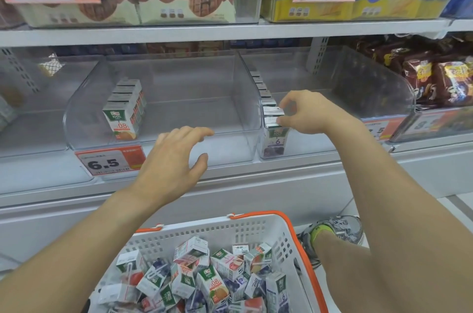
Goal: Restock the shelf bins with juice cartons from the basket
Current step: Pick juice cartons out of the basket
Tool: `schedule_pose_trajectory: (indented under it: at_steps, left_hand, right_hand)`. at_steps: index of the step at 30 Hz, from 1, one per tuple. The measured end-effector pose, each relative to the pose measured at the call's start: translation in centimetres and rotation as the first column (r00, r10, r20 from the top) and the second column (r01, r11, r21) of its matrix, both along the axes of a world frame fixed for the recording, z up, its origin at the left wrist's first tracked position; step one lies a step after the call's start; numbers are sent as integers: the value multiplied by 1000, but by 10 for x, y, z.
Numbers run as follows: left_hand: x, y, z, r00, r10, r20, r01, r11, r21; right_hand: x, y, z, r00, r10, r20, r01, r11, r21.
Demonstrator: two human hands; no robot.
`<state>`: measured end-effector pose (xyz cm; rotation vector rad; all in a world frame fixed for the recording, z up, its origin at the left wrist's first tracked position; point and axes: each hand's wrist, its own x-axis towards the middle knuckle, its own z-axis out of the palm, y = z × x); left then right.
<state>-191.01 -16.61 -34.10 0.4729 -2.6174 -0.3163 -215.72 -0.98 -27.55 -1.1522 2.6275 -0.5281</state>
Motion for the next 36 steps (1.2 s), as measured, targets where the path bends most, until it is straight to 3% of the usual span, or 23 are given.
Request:
schedule_pose_trajectory:
  at_steps: [7,12,16,19,21,23,25,26,28,30,33,36]
  left_hand:
    - [0,0,-2,1000,-4,-19,4,1000,-7]
    - [-1,-1,-4,999,-10,-36,9,1000,-23]
    - [-3,-2,-3,999,-26,-39,25,999,-32]
    - [-3,0,-6,996,-29,-80,22,996,-89]
    - [-4,9,-6,979,-39,-199,12,990,-138]
    - [-5,25,-7,941,-76,-329,40,993,-114]
    - [-4,42,-16,931,-122,-343,122,992,-24]
    - [-3,49,-26,946,-146,-289,164,986,39]
    - [4,56,-52,978,-200,-51,206,961,183]
    - [15,56,-88,918,-256,305,170,944,281]
    - [34,58,-148,743,-269,613,26,926,376]
    - [55,71,-207,704,-242,667,-214,824,525]
  right_hand:
    - [6,-11,-4,999,-14,36,14,1000,-2]
    - [3,-4,-5,982,36,186,-17,994,-107]
    - [4,5,-11,997,40,72,-34,996,-86]
    - [9,13,-21,994,-3,-112,-8,995,-104]
    - [17,22,-28,958,-24,-286,-51,967,-249]
    - [39,33,-33,921,-23,-389,-184,854,-486]
    - [66,42,-42,936,20,-352,-245,754,-609]
    - [78,46,-51,954,76,-291,-246,757,-606]
    - [97,52,-81,970,220,-105,-244,860,-448]
    - [108,61,-125,934,327,143,-312,943,-114]
    - [126,80,-191,861,333,385,-437,871,223]
    - [141,101,-245,816,323,480,-525,763,378]
